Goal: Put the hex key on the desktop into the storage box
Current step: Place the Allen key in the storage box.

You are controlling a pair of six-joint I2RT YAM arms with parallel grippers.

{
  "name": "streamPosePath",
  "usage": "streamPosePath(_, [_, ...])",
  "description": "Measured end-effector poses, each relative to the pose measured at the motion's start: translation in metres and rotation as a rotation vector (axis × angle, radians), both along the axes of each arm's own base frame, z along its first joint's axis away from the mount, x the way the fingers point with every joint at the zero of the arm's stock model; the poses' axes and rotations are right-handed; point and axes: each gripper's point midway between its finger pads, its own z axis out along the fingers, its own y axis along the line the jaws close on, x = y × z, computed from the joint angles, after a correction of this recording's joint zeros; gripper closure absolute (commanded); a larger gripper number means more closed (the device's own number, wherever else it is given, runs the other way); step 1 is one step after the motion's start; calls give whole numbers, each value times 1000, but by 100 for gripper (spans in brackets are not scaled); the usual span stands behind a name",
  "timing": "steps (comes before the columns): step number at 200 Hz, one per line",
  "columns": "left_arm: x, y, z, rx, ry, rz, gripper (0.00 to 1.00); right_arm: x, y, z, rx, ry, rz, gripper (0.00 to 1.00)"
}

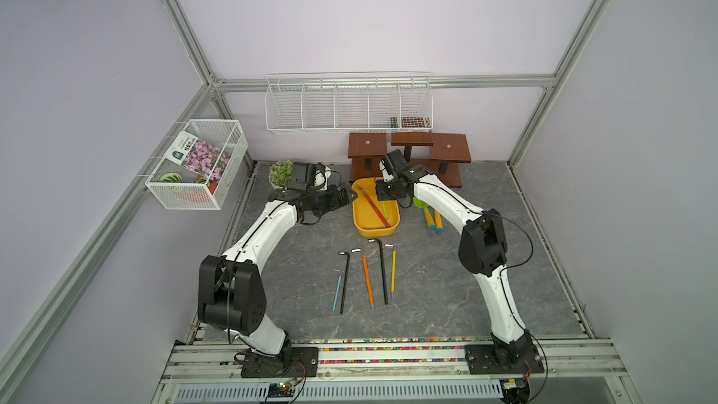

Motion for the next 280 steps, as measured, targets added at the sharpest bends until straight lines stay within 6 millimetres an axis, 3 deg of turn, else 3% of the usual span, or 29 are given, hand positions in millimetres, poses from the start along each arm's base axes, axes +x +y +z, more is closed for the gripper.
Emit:
streamPosePath(70, [0,0,0,0,0,0,1,12,-4,-28,-23,25,-19,98])
streamPosePath(141, [0,0,0,0,0,0,0,15,-6,-32,-11,31,-25,59])
streamPosePath(185, [0,0,0,1,0,1,1,11,-1,-29,10,44,-3,48])
streamPosePath(217, [-2,1,-1,3,-6,0,0,-2,-4,-7,31,39,12,43])
streamPosePath(256, [-13,8,2,16,-21,17,0,-37,-11,41,52,-14,34,38])
streamPosePath(280, [-21,11,6,18,-34,22,0,-63,-8,56,38,-43,57,37])
